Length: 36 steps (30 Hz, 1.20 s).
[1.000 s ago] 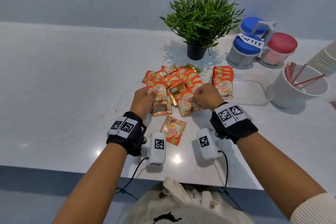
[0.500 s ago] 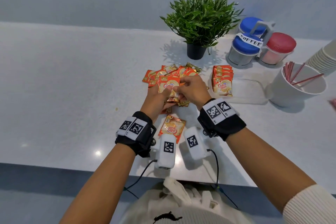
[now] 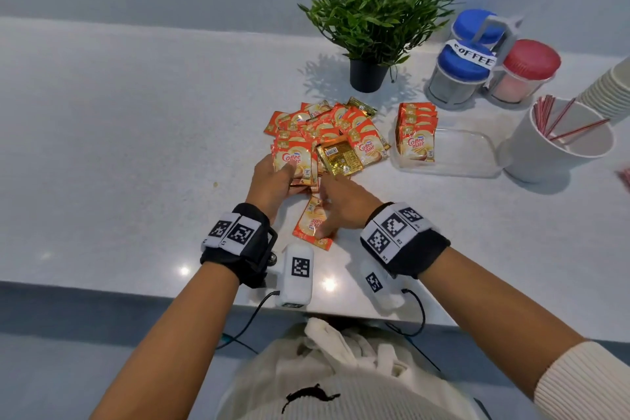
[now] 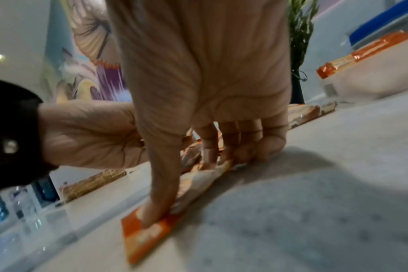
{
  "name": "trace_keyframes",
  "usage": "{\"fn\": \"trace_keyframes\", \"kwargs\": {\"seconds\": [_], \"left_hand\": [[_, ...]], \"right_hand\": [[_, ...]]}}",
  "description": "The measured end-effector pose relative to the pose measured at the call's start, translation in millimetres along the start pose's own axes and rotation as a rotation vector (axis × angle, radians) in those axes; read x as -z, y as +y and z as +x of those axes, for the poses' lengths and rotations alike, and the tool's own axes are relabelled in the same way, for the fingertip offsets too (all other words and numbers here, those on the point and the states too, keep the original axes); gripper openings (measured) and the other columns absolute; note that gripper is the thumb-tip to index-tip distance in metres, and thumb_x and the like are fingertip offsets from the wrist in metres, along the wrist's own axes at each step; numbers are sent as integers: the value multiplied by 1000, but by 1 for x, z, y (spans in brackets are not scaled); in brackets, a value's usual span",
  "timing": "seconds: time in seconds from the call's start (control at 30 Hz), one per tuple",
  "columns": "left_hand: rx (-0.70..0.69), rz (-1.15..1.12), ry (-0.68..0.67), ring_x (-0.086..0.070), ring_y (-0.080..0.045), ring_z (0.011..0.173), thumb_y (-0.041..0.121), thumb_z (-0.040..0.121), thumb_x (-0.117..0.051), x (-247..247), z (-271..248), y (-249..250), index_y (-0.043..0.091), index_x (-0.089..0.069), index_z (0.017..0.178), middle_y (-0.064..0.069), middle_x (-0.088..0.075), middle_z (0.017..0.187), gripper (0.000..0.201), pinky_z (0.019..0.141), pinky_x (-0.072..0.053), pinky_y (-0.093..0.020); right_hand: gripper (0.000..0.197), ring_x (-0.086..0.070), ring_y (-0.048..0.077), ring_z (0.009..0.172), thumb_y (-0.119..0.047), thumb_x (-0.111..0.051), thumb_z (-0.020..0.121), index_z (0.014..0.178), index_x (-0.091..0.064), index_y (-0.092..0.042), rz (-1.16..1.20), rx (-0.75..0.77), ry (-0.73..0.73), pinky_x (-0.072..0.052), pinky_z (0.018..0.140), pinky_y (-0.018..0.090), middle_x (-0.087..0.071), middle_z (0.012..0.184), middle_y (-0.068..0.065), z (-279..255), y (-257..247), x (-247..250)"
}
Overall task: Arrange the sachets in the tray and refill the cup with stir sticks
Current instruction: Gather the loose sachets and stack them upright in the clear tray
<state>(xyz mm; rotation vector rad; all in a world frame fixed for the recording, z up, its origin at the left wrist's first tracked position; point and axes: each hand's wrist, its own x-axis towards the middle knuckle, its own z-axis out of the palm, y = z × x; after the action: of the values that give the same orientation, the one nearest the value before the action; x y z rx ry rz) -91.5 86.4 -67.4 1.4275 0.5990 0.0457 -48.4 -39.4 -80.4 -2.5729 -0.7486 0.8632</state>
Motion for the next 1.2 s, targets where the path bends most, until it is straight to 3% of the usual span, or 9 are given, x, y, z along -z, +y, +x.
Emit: {"fn": "trace_keyframes", "kwargs": {"seconds": [0.17, 0.27, 0.47, 0.63, 0.73, 0.9, 1.0, 1.1, 1.2], "left_hand": [[-22, 23, 19, -64, -36, 98, 5, 95, -43, -1, 3, 3, 7, -59, 110, -20, -65, 109, 22, 83, -54, -51], [-17, 23, 27, -64, -33, 98, 8, 94, -45, -3, 7, 5, 8, -58, 113, -19, -65, 114, 23, 87, -53, -49], [-32, 90, -29, -60, -27, 110, 15, 92, -50, -28, 14, 14, 11, -52, 125, -10, -61, 123, 33, 96, -49, -47], [-51, 81, -165, -64, -23, 95, 16, 95, -50, -62, 11, 19, 2, -49, 125, -13, -62, 117, 33, 74, -58, -31], [-59, 112, -181, -63, -25, 93, 16, 93, -54, -79, 11, 25, 4, -53, 113, -13, -63, 107, 24, 85, -55, -44], [-146, 327, -262, -62, -33, 102, 24, 85, -61, -99, 17, 25, 10, -59, 109, -16, -65, 109, 29, 91, -49, -54], [-179, 345, -285, -61, -31, 105, 14, 89, -57, -109, 21, 25, 9, -58, 114, -15, -65, 112, 26, 94, -48, -50], [-169, 294, -260, -60, -34, 106, 17, 88, -59, -119, 28, 22, 8, -59, 110, -18, -64, 112, 24, 95, -47, -54], [-134, 246, -263, -61, -34, 104, 17, 91, -56, -128, 34, 22, 16, -59, 98, -17, -64, 111, 7, 93, -49, -52]], "right_hand": [[22, -44, 19, 83, -17, -67, 82, 78, -47, -12, 0, 36, -7, -31, 55, 21, -48, 82, 2, 1, 0, 13], [38, -37, 12, 62, -17, -57, 89, 59, -34, -19, 118, 41, 106, -24, 50, 20, -35, 63, -4, -1, 8, 36], [18, -46, 23, 79, -9, -56, 88, 77, -42, -14, 702, -34, 438, -40, 66, 35, -46, 86, 12, -8, 26, 73], [12, -58, 36, 101, -11, -56, 84, 86, -45, -16, 868, -131, 606, -49, 90, 53, -58, 107, 21, -7, 36, 73], [13, -56, 26, 86, -18, -59, 84, 91, -52, -9, 728, -180, 644, -47, 80, 43, -59, 92, 13, -14, 46, 73], [35, -47, 14, 90, -9, -65, 79, 112, -55, -6, 533, -160, 695, -34, 75, 20, -54, 102, 4, -31, 69, 85], [20, -49, 13, 83, -5, -65, 79, 98, -65, -1, 415, -140, 717, -29, 65, 13, -64, 96, 11, -38, 80, 96], [2, -54, 16, 75, -5, -68, 78, 79, -67, -4, 517, -180, 743, -38, 68, 21, -63, 80, 9, -39, 93, 99], [22, -53, 16, 59, -2, -69, 78, 61, -58, -11, 745, -241, 748, -46, 62, 27, -58, 62, 5, -36, 104, 95]]}}
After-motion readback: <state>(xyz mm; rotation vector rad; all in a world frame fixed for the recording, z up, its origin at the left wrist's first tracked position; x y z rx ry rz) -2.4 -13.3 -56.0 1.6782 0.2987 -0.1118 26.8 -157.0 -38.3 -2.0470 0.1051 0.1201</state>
